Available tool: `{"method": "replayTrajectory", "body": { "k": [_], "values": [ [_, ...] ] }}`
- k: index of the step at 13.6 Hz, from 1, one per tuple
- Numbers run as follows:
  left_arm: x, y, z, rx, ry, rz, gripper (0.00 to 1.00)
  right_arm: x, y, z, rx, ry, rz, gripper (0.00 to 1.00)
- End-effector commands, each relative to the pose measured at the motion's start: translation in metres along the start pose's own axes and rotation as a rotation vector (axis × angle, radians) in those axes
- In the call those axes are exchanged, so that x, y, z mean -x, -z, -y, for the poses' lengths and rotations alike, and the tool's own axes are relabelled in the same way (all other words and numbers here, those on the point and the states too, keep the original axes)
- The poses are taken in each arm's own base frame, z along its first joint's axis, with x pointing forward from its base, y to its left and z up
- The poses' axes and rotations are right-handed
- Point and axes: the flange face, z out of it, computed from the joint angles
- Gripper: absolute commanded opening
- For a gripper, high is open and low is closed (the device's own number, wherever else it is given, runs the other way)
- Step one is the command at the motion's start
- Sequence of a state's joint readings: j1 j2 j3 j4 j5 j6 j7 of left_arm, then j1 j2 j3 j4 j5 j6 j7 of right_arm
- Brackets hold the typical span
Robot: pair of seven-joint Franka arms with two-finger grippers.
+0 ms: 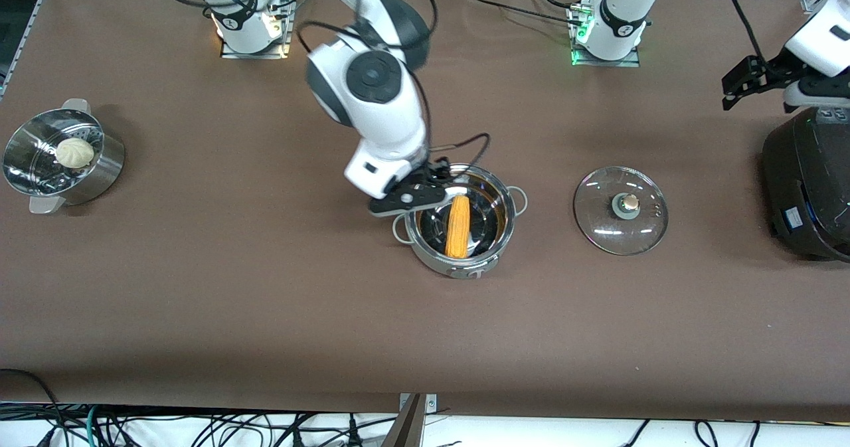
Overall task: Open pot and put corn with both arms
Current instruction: 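Lower the corn into the pot and open the right gripper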
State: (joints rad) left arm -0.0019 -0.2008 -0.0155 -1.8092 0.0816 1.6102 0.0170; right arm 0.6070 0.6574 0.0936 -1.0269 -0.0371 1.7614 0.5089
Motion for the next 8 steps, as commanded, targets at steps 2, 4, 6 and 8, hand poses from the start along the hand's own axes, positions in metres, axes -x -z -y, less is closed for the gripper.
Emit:
{"method": "replayTrajectory", "body": {
  "k": [2, 4, 6, 8],
  "values": [
    [-0.024, 0.044, 0.017, -0.011, 0.161, 0.011, 1.00, -0.006, 0.055, -0.124, 0.065, 0.156, 0.144, 1.00],
    [-0.040, 0.026, 0.014, -0.004, 0.154, 0.064, 1.00, -0.016, 0.072, -0.216, 0.055, 0.190, 0.206, 1.00],
    [-0.051, 0.014, 0.009, -0.003, 0.141, 0.095, 1.00, -0.019, 0.080, -0.288, 0.043, 0.146, 0.234, 1.00],
    [-0.049, 0.011, 0.020, 0.069, 0.172, 0.102, 1.00, -0.017, 0.085, -0.354, 0.008, 0.135, 0.239, 1.00]
  ]
}}
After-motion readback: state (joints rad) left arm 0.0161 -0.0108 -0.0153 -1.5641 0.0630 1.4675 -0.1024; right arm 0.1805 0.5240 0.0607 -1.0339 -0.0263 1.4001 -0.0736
